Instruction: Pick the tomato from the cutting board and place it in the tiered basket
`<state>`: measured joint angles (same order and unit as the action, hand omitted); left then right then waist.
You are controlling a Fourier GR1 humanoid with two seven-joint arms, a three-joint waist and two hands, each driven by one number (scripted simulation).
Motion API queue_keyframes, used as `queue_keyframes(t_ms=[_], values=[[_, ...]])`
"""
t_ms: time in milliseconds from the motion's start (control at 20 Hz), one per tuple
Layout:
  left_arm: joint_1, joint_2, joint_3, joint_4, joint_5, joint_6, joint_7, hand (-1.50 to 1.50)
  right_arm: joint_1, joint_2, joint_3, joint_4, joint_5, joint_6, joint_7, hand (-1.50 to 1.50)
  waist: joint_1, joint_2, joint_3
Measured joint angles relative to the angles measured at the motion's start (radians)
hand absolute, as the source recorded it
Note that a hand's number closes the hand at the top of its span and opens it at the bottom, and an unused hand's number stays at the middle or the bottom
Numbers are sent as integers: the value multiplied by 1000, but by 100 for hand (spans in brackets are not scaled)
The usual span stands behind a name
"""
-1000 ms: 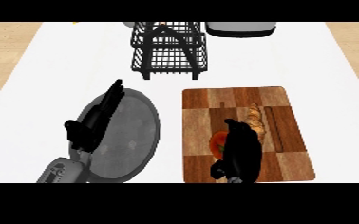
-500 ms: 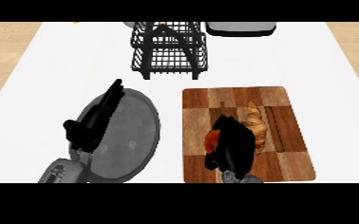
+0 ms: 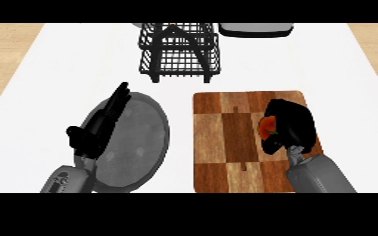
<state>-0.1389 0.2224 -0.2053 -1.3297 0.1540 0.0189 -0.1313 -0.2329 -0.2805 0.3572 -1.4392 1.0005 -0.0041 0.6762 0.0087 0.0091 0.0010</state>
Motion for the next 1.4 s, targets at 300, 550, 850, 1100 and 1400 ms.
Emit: queue_keyframes(t_ms=[300,550,850,1100,1400], values=[[-5,-6,-4,-3,-5,-1,17,0,-138,-158,-218,111,-256,71,-332,150,6,-2,1],[-5,1,9,-12,0,-8,27,0,-248,-157,-348,110,-441,108,-470,150,4,-6,0],[-5,7,28,-18,6,-30,44,0,-430,-147,-392,109,-512,176,-454,150,3,-9,-1],[-12,-8,30,-11,-6,-39,45,0,-621,-112,-412,148,-543,231,-337,150,4,-9,-2],[-15,-19,33,-5,-20,-44,45,0,-864,-28,-410,339,-518,200,-252,150,14,-5,-2]])
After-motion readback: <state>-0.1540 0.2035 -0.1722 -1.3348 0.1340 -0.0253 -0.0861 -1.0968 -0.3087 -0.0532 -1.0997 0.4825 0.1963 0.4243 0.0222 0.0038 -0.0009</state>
